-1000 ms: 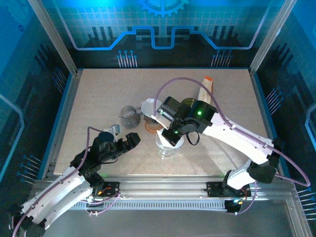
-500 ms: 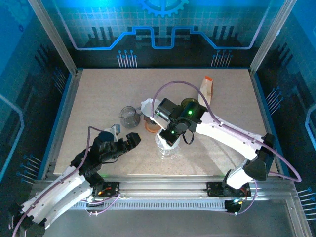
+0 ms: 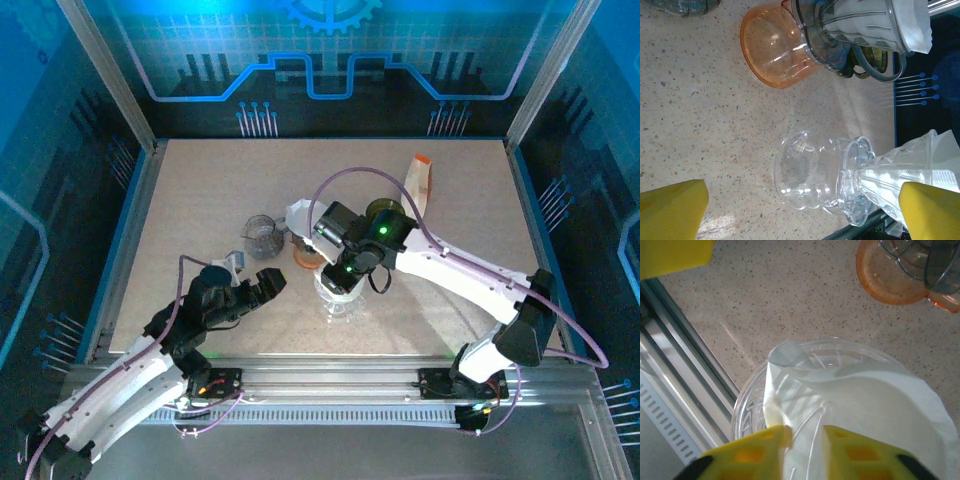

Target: Place the coffee filter in the dripper

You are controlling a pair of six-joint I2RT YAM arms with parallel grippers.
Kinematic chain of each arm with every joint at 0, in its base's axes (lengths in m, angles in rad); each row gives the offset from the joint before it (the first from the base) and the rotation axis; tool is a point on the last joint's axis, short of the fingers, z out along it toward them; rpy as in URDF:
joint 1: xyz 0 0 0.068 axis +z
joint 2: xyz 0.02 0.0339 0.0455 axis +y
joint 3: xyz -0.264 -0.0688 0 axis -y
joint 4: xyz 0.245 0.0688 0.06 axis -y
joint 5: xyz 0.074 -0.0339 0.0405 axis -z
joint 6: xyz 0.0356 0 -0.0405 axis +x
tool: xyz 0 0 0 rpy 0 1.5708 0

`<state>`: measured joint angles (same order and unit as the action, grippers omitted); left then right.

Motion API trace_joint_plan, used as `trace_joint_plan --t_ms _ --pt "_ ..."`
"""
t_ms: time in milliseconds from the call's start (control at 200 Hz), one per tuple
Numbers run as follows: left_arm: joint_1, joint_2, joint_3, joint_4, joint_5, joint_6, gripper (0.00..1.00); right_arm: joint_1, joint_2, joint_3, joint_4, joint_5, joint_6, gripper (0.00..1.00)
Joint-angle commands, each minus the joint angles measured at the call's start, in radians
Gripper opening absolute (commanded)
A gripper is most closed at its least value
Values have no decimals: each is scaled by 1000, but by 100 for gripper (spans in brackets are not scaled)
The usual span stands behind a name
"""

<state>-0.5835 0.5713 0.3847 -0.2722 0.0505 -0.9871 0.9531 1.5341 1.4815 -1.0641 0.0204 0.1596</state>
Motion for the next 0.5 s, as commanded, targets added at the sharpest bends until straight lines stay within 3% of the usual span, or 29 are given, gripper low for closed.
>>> trace_joint_plan --t_ms 0,195,495 --pt "9 3 17 27 26 14 99 -9 -54 -14 11 -4 14 35" --pt "9 31 31 55 46 22 98 -8 -120 -32 37 18 35 55" --pt "5 166 142 113 135 75 71 -11 -262 -127 128 95 99 66"
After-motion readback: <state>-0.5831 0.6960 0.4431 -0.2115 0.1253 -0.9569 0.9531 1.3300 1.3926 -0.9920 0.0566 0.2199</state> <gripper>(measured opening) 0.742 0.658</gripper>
